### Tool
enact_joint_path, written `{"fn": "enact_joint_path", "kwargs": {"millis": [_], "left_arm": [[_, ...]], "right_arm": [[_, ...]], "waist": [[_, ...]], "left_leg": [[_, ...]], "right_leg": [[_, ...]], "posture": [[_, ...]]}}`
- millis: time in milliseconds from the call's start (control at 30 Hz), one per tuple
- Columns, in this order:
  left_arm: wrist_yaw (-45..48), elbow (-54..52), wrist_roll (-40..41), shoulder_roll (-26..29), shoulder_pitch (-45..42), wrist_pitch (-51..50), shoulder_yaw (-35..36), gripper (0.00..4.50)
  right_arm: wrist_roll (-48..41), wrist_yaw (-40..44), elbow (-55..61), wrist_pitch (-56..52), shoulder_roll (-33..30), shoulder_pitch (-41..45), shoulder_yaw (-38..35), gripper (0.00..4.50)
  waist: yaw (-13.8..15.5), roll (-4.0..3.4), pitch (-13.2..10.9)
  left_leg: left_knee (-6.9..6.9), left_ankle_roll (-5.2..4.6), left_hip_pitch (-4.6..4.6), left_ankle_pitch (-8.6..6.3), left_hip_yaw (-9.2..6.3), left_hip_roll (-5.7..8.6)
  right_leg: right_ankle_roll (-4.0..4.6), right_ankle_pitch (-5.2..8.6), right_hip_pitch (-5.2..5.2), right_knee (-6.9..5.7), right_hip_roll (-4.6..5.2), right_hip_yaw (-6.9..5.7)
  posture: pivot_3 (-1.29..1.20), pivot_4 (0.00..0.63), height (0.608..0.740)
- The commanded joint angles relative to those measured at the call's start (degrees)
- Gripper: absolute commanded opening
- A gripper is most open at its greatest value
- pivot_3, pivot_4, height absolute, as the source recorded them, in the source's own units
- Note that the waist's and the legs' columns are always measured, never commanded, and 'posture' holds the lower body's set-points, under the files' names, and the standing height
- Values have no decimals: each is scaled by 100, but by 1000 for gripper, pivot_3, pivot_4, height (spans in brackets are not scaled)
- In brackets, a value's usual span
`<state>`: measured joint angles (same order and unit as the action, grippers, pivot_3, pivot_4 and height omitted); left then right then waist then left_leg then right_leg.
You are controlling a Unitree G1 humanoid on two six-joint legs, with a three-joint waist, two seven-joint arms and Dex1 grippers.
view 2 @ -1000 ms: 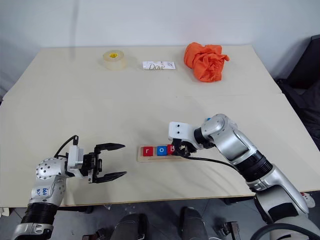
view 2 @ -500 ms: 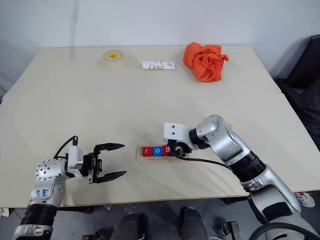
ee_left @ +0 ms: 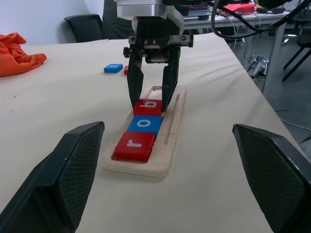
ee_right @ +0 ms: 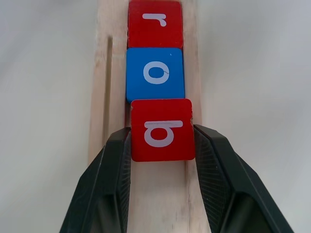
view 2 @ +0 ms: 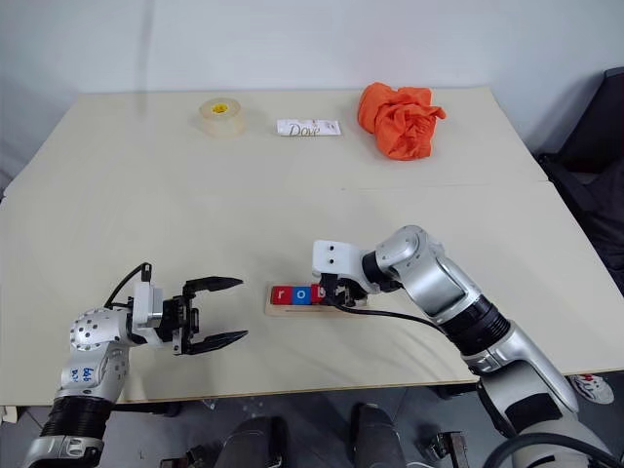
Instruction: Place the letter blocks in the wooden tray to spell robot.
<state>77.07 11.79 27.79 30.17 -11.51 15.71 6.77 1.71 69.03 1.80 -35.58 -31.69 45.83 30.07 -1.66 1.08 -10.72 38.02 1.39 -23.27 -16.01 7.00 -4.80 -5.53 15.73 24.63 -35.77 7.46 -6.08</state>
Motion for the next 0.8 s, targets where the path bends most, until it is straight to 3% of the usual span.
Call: {"fn": "enact_joint_path", "kwargs": {"millis": [33,800], "left_arm": [[-13,-49,11,20,-69,101,31,4500],[-38,59,-51,-1,-162,160,28,4500]], "right_arm": [[18,26,81,-51,-9,42,36,1464],[-85,-31,706,-769,-49,7,2,1464]], "waist": [[3,0,0],[3,0,0]], "left_leg": [[0,0,0,0,0,0],[0,0,-1,0,-1,0]], "right_leg": [[0,0,0,1,1,0],[0,0,1,1,0,0]], "posture": [[0,150,740],[0,150,740]]}}
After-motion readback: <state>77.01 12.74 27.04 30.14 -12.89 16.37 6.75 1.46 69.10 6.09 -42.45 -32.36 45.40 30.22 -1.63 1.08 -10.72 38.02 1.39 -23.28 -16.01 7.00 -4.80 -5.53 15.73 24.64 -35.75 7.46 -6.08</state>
